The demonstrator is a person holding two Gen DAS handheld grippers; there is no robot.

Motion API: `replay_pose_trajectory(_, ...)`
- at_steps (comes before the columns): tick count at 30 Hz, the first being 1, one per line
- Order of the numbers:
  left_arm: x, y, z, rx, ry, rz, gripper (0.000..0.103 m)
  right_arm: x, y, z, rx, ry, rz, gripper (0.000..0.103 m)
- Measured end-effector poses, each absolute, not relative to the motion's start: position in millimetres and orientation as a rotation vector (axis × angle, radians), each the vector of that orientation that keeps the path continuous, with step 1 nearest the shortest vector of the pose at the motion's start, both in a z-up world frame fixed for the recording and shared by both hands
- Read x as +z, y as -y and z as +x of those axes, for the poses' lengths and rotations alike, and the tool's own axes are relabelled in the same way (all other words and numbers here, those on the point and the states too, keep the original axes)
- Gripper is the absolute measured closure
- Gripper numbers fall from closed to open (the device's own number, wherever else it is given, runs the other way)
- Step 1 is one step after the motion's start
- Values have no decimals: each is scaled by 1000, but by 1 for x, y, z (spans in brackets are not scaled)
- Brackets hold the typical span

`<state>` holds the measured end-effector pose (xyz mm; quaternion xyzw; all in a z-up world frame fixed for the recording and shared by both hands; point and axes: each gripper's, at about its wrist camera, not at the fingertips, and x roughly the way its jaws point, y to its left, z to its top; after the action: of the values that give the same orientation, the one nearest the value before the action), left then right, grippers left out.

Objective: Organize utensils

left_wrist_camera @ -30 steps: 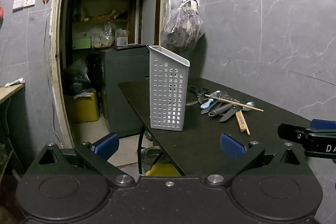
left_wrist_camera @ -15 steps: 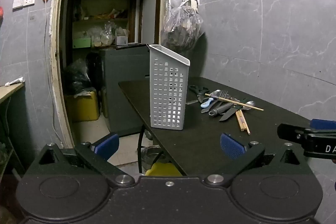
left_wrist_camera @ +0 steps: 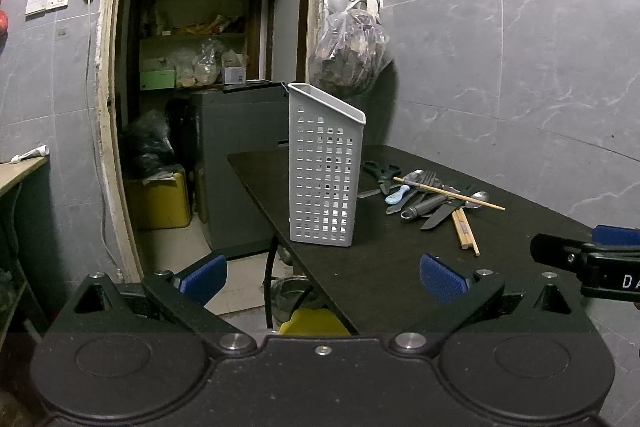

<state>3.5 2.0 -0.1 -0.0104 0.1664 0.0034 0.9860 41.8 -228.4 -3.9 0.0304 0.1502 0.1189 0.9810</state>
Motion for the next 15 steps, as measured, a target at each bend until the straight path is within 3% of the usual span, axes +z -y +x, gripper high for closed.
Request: replay_pose_trajectory(15,-2,-4,3,7,-341,-24,1,-4,229,44,237,-306,61,0)
